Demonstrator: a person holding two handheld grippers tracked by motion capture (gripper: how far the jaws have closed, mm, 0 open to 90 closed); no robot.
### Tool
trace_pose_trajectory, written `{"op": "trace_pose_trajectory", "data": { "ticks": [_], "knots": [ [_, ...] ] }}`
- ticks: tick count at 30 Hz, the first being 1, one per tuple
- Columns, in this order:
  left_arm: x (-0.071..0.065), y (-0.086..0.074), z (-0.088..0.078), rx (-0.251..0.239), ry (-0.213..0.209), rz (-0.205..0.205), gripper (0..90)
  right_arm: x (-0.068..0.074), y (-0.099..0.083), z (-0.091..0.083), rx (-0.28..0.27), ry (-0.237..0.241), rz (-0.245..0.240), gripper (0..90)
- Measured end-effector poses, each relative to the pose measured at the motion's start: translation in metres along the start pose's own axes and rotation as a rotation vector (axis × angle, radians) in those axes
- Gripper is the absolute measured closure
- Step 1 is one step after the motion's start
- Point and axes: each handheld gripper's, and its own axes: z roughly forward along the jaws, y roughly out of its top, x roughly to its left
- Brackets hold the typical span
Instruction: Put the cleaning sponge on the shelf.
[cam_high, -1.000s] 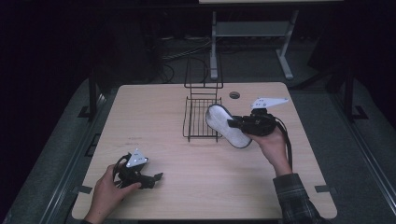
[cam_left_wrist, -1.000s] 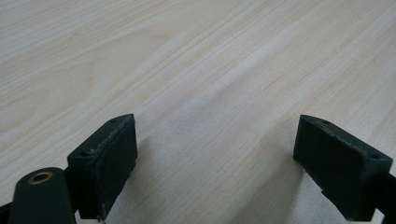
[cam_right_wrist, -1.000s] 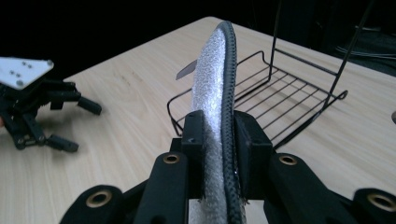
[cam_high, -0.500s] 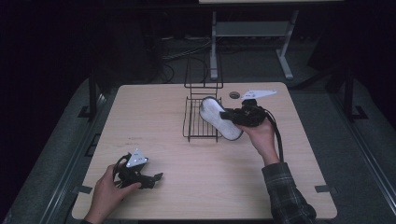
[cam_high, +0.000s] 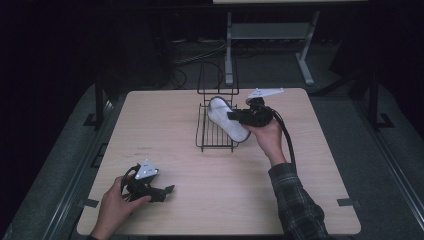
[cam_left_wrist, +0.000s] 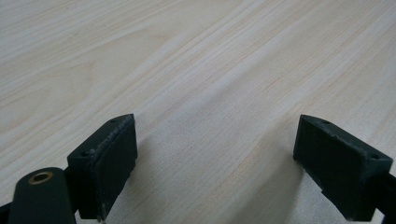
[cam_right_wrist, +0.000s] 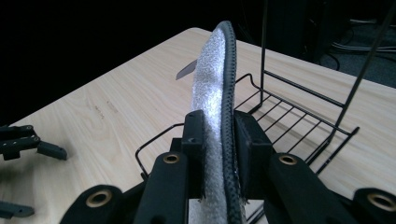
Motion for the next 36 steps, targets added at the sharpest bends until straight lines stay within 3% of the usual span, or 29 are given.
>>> {"op": "trace_pose_trajectory", "data": {
  "ticks": [21,28,33,36],
  "knots": [
    [0.000,0.000,0.000,0.001,0.001,0.001,12.7,-0.008,0.002,0.046,0.077,0.005,0.050,75.0],
    [0.000,0.000,0.000,0.000,0.000,0.000,12.7,-0.014,0.001,0.057,0.107,-0.026,0.043,74.5],
    [0.000,0.000,0.000,0.001,0.000,0.001,12.7,-0.019,-0.001,0.059,0.103,-0.029,0.061,73.7],
    [0.000,0.000,0.000,0.001,0.001,0.001,12.7,-0.022,-0.002,0.059,0.097,-0.056,0.056,72.6]
  ]
}}
